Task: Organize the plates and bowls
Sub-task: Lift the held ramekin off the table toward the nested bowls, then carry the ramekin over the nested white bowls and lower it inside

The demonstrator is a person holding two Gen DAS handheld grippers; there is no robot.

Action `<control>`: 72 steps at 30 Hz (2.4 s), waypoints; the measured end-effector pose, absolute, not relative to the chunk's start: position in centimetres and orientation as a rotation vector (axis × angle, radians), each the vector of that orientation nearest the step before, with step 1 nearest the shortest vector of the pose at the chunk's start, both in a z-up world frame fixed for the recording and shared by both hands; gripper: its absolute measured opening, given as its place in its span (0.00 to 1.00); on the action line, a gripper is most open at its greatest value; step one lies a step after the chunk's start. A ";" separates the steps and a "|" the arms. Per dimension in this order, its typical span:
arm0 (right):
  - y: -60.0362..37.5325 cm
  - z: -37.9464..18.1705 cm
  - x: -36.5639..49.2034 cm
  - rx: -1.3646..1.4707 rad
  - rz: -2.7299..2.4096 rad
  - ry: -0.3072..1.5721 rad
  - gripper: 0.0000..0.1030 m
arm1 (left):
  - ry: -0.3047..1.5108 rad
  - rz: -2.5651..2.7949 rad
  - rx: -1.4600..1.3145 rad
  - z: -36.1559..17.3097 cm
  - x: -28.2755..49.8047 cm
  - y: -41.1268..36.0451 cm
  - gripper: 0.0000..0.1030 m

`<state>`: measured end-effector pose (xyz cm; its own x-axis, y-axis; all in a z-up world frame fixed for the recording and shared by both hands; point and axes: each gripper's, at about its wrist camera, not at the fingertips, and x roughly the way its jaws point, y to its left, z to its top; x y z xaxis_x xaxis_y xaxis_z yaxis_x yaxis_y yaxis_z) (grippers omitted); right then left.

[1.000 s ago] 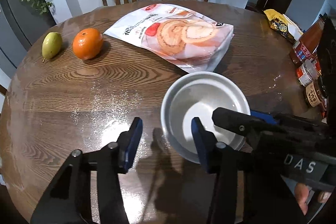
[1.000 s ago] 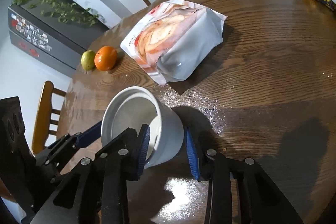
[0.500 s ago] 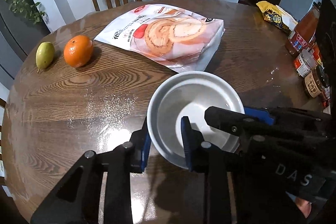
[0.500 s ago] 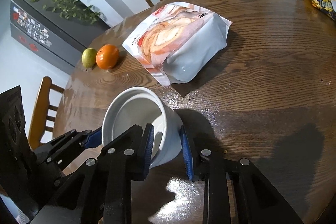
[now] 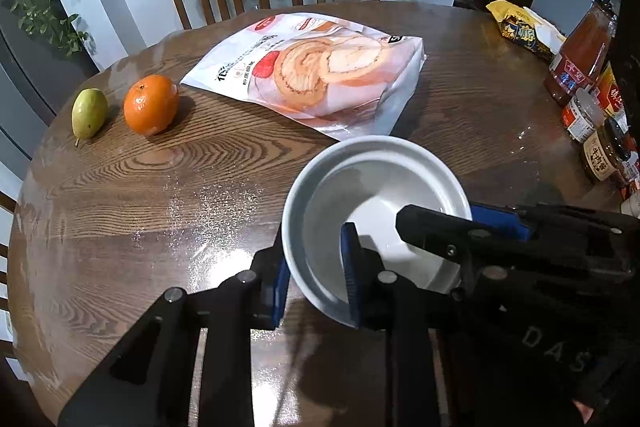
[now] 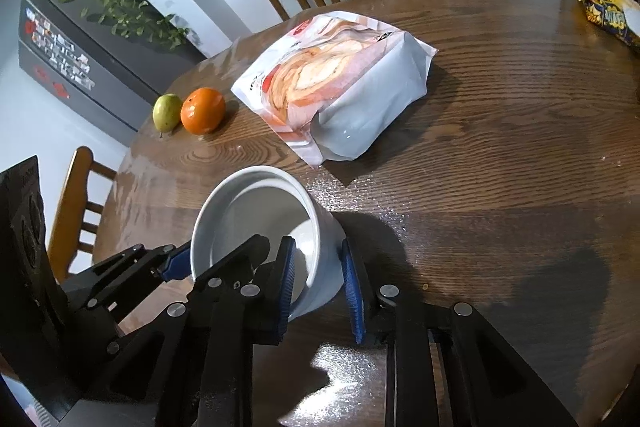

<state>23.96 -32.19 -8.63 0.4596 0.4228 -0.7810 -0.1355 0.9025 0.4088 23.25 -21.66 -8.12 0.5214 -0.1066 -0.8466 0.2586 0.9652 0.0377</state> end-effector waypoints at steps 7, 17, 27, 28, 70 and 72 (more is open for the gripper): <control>-33.0 -8.3 22.8 0.331 0.340 1.021 0.19 | 0.967 -0.238 0.180 -7.2 21.7 -22.0 0.20; -33.3 -4.9 19.1 0.328 0.337 0.915 0.19 | 0.857 -0.249 0.209 -3.5 18.0 -22.4 0.20; -33.5 -1.8 14.2 0.340 0.350 0.837 0.19 | 0.777 -0.260 0.227 -0.5 13.7 -22.1 0.20; -33.4 -1.5 13.7 0.338 0.351 0.832 0.19 | 0.771 -0.260 0.227 -0.2 13.1 -22.1 0.20; -30.7 -1.6 2.0 0.360 0.301 0.835 0.19 | 0.761 -0.300 0.273 -0.4 2.5 -19.6 0.20; -30.5 -1.8 1.9 0.359 0.298 0.844 0.19 | 0.769 -0.302 0.274 -0.7 2.4 -19.5 0.20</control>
<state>1.90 -30.46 -1.78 0.6296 0.3944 -0.6694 -0.1143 0.8992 0.4223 2.35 -19.46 -0.70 0.6799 -0.1669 -0.7141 0.3642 0.9220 0.1313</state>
